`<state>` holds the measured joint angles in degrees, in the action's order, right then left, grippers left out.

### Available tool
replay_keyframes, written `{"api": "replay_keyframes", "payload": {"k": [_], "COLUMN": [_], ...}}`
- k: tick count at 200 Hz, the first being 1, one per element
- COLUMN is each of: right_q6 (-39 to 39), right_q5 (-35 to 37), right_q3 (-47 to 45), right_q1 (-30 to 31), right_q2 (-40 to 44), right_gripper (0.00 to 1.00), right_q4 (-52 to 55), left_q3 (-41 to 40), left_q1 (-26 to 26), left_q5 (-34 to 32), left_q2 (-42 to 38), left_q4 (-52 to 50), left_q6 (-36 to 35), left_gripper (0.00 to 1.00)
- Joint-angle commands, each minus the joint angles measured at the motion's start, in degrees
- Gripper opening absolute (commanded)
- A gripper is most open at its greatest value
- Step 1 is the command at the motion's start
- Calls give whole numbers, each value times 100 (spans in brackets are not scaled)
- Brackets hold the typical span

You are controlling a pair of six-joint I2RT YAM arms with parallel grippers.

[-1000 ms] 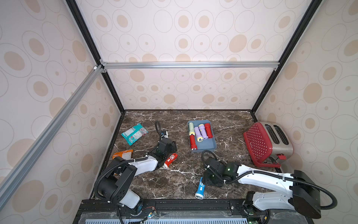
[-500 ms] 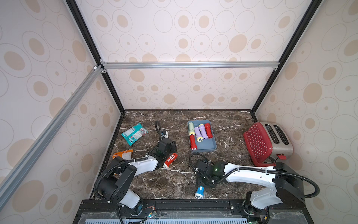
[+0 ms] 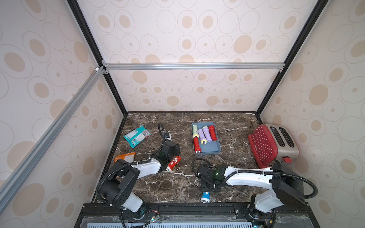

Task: Put the flashlights into the storage boxes
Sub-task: Pick up the flashlight from the center of the board, then place the flashlight at the storage box.

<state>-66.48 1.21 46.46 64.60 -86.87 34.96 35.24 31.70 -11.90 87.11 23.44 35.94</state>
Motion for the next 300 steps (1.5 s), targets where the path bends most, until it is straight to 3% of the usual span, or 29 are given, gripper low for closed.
{"api": "replay_keyframes", "payload": {"k": [1,48,140,165,224,274,300], "right_q6": [-48,-54,856,1531,3587,4497,4708], "right_q5": [248,570,1897,2229,1292,379,254], "right_q3": [155,286,1663,2047,3539,4449,5083], "right_q1": [69,97,30,-300,-2077,-2716,-2919], "right_q2": [-66,186,210,345,5,-1344,-2170], "right_gripper": [41,28,26,26,23,23,23], "right_q4": [336,654,2178,2286,2277,2283,2590], "left_q3": [191,216,143,145,132,163,219], "left_q1": [-33,-41,-32,-33,-33,-33,-33], "left_q5": [-105,-111,-84,-122,-231,-154,-50], "left_q2": [-62,-44,-170,-174,-198,-39,15], "left_q4": [-50,-79,-41,-50,-71,-31,-65], "left_q6": [-88,-79,-59,-61,-131,-121,-114], "left_gripper": [64,64,64,64,64,64,63]}}
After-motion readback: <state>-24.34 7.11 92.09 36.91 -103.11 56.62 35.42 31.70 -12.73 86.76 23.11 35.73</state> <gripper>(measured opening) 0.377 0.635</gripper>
